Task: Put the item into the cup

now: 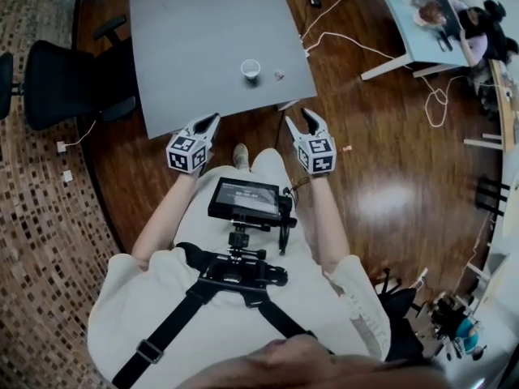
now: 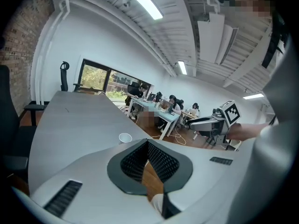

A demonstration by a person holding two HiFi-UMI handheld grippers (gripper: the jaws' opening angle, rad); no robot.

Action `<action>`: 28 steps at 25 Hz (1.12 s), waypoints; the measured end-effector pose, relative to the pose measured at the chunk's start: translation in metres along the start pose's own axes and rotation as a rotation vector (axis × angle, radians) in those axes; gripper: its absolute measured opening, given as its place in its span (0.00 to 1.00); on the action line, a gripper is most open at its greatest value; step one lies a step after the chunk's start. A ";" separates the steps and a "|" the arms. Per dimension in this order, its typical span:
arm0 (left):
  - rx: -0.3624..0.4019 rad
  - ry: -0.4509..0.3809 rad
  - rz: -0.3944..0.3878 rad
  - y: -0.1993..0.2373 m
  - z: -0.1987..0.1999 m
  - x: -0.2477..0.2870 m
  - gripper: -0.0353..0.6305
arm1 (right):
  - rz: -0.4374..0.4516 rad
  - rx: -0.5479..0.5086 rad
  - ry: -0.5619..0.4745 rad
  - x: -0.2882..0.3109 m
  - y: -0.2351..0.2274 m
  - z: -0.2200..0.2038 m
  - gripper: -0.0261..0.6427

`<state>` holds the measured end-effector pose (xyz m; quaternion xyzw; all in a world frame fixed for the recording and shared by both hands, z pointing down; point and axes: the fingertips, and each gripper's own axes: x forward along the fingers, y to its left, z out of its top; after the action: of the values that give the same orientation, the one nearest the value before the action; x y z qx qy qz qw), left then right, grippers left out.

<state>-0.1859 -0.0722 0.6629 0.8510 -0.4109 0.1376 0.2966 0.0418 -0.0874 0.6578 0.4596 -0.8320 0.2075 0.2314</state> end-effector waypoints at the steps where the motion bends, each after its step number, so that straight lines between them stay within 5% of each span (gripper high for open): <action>1: -0.007 -0.004 0.005 0.005 0.002 0.000 0.05 | -0.002 -0.011 0.008 0.007 -0.004 0.002 0.37; 14: -0.065 -0.008 0.089 0.045 0.033 0.035 0.05 | 0.049 -0.071 0.169 0.128 -0.073 -0.013 0.37; 28: -0.129 0.027 0.232 0.069 0.086 0.098 0.05 | 0.158 -0.208 0.447 0.283 -0.140 -0.107 0.36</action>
<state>-0.1791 -0.2194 0.6691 0.7750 -0.5106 0.1556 0.3385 0.0505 -0.2856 0.9256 0.3096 -0.8102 0.2346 0.4389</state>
